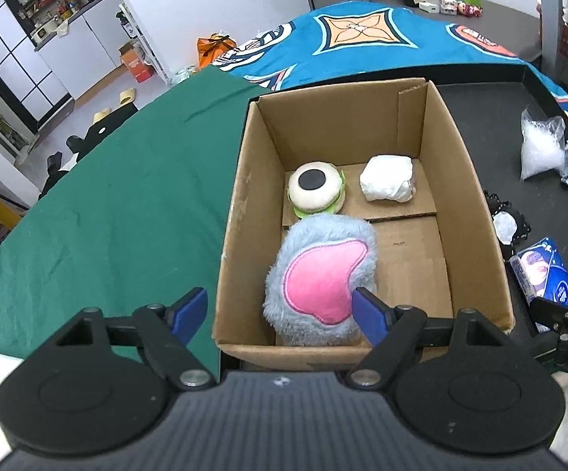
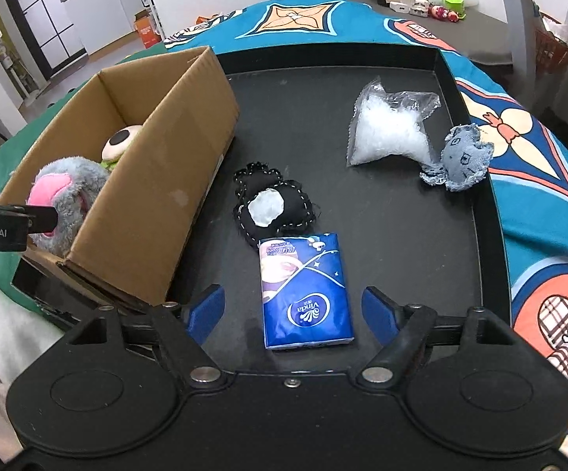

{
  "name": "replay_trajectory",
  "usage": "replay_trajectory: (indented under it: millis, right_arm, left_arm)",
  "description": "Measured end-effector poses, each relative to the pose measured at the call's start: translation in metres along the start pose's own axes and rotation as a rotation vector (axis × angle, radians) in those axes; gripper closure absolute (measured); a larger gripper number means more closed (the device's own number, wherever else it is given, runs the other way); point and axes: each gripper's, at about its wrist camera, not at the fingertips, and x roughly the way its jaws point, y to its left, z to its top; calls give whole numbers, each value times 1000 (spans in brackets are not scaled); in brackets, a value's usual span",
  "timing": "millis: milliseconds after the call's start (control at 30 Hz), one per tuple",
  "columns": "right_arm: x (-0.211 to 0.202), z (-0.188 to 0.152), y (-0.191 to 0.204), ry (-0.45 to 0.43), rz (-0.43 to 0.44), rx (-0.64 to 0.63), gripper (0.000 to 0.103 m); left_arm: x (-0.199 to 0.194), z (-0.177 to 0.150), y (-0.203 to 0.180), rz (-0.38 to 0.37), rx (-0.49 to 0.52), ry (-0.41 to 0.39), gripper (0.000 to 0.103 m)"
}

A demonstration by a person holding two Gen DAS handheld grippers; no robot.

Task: Organize soft objects
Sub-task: 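Move the right tool to the blue Vinda tissue pack and grasp it, then carry the blue tissue pack with the right tool into the box and release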

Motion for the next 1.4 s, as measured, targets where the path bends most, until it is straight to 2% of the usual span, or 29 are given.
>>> replay_trajectory:
  millis: [333,433,533,667,1000,1400]
  right_arm:
    - [14,-11,-12,27,-3,15,27]
    - [19,-13,-13,41,-6,11,33]
    - [17,-13,-13,29,-25,-1,50]
    - [13,-11,-22,28,-19,40,51]
    - [-7,2,-16,-25,-38,15,52]
    - [-23,10,-2,-52,-58,-6,52]
  left_arm:
    - [1,3,-11,43,30,9,23]
    - [1,4,-13,49,34,10,23]
    - [-1,4,-14,53,36,4,23]
    - [-2,4,-14,55,34,0,23]
    - [-8,3,-1,50,2,-33,23]
    - [-15,2,7,-1,-22,-56,23]
